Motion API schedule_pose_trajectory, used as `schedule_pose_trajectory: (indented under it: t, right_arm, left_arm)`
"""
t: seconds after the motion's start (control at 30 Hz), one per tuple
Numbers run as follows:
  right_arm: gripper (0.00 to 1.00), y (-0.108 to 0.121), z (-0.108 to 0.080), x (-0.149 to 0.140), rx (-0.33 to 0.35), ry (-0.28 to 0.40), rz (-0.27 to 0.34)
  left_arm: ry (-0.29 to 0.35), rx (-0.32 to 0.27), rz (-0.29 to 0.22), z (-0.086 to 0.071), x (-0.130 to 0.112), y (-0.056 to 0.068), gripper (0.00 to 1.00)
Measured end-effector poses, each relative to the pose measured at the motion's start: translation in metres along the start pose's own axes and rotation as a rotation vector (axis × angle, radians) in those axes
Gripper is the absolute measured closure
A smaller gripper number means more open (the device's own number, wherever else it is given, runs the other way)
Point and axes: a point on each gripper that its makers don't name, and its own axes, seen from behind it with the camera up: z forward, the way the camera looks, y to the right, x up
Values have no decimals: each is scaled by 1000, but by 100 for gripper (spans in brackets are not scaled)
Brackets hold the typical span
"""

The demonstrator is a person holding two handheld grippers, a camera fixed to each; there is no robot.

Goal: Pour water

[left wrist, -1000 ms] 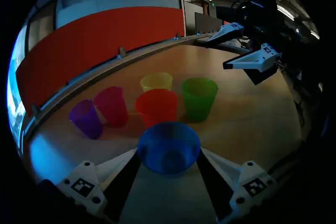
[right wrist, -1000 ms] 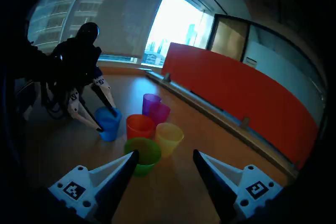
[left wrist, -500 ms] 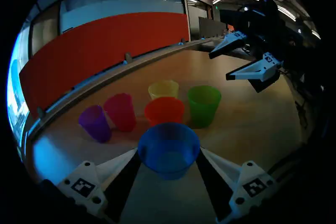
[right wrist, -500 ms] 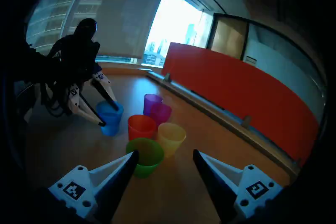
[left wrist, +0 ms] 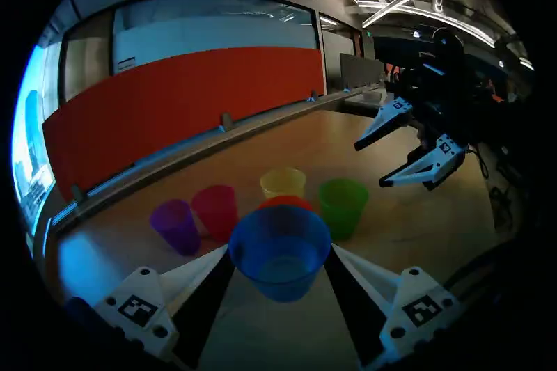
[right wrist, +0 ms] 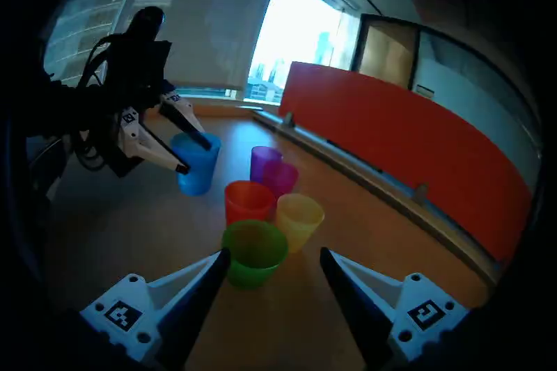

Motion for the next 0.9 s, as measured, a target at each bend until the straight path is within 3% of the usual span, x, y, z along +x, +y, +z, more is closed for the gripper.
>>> schedule_pose_trajectory:
  t: [0.37,0.9]
  right_arm:
    - [0,-13,20,-27,65,-89,29]
    - [0,-21,50,-33,107,-117,44]
  left_arm:
    - [51,13,-28,-10,16,-3,14]
    - [78,13,-19,-22,27,-3,14]
